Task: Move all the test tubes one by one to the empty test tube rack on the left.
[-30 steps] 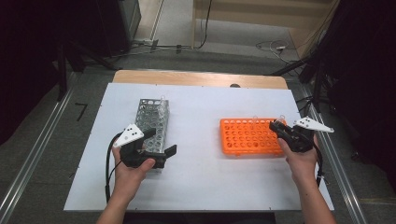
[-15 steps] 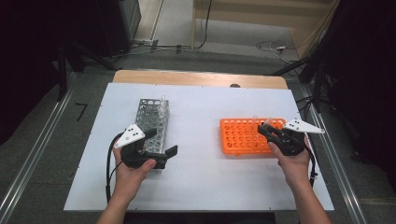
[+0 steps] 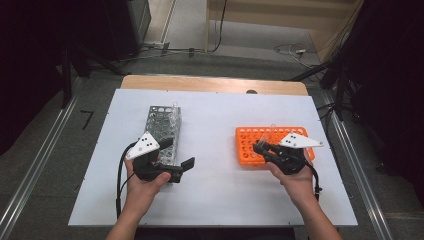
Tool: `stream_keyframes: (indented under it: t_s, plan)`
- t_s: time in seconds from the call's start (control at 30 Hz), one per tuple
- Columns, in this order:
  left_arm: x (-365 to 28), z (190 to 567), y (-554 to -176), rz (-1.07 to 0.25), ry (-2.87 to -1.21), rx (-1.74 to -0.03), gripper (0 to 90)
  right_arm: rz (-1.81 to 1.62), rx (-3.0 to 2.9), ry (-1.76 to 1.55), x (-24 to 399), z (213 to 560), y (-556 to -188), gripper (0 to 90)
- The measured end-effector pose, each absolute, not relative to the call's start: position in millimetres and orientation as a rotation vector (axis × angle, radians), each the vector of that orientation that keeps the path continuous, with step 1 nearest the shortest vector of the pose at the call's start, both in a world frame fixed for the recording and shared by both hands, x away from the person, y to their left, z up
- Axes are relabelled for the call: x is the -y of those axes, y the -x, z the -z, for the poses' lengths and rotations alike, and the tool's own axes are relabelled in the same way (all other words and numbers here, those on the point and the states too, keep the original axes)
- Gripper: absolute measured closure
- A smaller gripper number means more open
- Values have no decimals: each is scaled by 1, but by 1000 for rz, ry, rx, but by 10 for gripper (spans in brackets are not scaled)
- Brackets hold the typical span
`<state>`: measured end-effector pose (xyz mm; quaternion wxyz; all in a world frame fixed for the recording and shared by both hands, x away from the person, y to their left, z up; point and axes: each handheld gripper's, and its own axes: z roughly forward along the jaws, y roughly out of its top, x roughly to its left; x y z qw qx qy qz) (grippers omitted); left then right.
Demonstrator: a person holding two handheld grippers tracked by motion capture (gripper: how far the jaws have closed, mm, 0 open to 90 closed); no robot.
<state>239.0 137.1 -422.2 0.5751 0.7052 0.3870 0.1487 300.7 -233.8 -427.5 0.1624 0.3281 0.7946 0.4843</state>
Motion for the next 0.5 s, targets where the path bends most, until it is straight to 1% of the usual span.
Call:
stream_keyframes:
  t_s: [0.3,0.5]
  plan:
    - [-121,419,-236,-301,-1668,-840,59,-1404,-2376,-824,195,432,-285,737]
    - [-104,419,-235,-279,-1697,-808,151,-1410,-2431,-760,175,435,-276,737]
